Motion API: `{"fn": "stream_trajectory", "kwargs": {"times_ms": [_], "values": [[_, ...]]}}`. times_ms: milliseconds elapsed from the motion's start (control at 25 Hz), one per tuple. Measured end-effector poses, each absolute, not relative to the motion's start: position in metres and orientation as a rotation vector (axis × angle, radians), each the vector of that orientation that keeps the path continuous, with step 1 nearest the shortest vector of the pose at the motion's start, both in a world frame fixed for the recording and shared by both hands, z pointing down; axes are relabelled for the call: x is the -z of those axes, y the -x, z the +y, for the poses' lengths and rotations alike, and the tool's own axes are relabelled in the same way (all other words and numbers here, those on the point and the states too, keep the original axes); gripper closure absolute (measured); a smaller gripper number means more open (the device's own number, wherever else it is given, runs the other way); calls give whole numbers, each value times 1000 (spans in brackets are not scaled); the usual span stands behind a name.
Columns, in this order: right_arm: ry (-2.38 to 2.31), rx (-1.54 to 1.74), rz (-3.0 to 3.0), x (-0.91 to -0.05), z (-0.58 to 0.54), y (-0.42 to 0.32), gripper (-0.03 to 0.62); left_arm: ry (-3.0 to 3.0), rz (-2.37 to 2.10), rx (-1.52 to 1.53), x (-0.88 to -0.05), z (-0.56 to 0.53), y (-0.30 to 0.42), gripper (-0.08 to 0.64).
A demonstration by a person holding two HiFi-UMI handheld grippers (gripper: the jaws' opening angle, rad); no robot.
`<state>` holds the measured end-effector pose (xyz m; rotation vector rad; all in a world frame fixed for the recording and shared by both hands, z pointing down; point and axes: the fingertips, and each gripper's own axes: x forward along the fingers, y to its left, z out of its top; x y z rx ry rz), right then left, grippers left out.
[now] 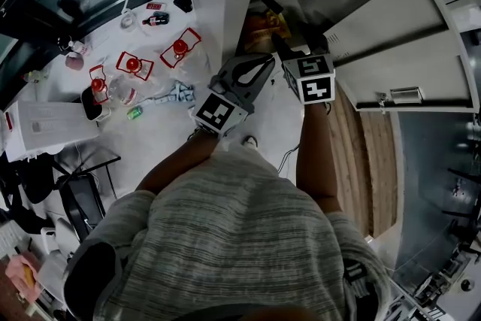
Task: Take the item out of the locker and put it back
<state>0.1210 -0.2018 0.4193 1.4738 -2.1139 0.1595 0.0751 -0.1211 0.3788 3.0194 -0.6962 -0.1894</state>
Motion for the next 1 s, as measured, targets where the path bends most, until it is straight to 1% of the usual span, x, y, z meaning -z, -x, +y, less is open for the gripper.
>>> {"fn": "stream_trajectory", "kwargs": {"times_ms": [240,440,680,720,840,1000], "values": [[-1526,-122,-2387,-365,-190,-105,336,-3025,-681,192,-376,-118,-80,543],[-1535,-11,-2608,-318,-179,-92,336,-3034,-666,190,-375,-117,-82,543],[-1480,117,-2692,-296,-180,-75,338,-3049,-654,191,-373,-116,-86,543],[-1476,129,-2695,-294,-182,-73,344,-3050,-653,189,-373,-116,-86,542],[-1462,162,-2704,-289,-186,-68,394,-3051,-653,190,-371,-116,-85,543],[-1433,182,-2708,-288,-193,-62,411,-3056,-661,197,-368,-117,-83,543]]}}
